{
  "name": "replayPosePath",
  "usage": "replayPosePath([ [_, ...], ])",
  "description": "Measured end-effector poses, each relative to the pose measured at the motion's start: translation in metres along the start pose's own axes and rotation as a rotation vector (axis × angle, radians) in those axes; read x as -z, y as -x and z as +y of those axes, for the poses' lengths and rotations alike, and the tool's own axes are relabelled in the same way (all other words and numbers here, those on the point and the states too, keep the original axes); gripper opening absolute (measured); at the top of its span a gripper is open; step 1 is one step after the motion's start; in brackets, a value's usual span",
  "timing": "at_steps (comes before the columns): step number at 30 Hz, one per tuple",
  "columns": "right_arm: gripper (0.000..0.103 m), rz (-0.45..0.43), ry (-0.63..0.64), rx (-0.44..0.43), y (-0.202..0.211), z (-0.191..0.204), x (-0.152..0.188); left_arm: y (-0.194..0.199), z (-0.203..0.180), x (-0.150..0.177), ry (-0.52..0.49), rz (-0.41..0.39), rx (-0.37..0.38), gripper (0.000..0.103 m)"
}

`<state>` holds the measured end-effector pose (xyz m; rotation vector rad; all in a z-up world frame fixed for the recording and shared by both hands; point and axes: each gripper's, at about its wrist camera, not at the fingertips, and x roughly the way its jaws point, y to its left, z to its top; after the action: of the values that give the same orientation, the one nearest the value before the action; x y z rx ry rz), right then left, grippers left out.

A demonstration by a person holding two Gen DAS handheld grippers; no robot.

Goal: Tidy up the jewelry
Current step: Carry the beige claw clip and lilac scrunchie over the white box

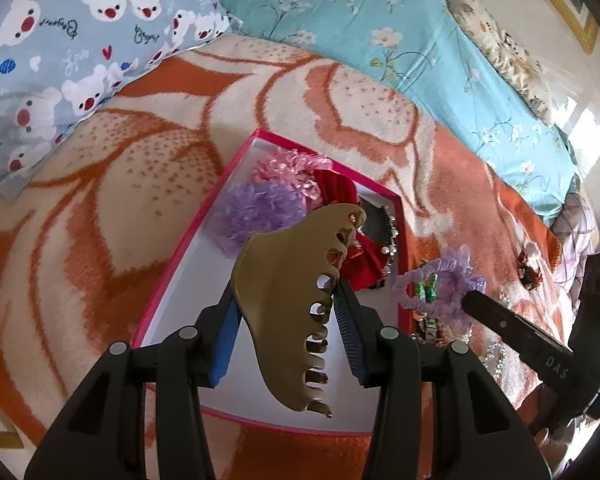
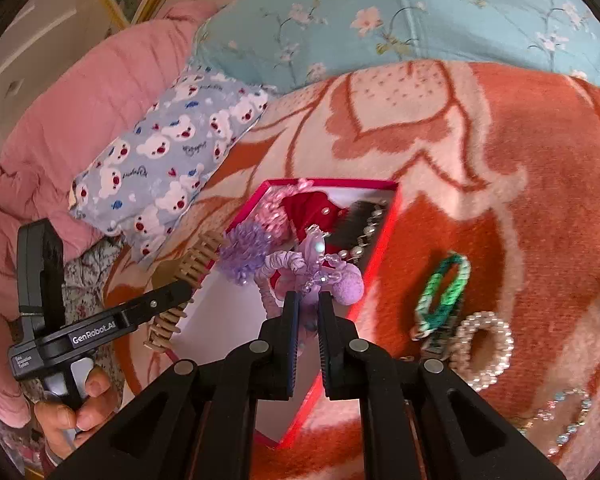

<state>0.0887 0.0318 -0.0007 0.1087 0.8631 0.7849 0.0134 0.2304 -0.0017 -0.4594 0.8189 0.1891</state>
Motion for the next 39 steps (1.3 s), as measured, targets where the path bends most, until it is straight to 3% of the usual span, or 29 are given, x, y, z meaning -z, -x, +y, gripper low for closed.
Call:
replayPosePath([
  [14, 0.008, 0.086, 0.049, -0.006, -0.049, 0.023, 0.006, -0.021, 0.019, -0.006, 0.027, 0.008, -0.032, 0.045],
  [35, 0.009, 0.148, 0.027, 0.013, -0.091, 0.006, 0.009, -0.058, 0.018, -0.013, -0.022, 0.047, -0.099, 0.045],
  [39, 0.014, 0.155, 0.025, 0.002, -0.092, 0.005, 0.009, -0.064, 0.017, -0.010, -0.034, 0.060, -0.110, 0.045],
])
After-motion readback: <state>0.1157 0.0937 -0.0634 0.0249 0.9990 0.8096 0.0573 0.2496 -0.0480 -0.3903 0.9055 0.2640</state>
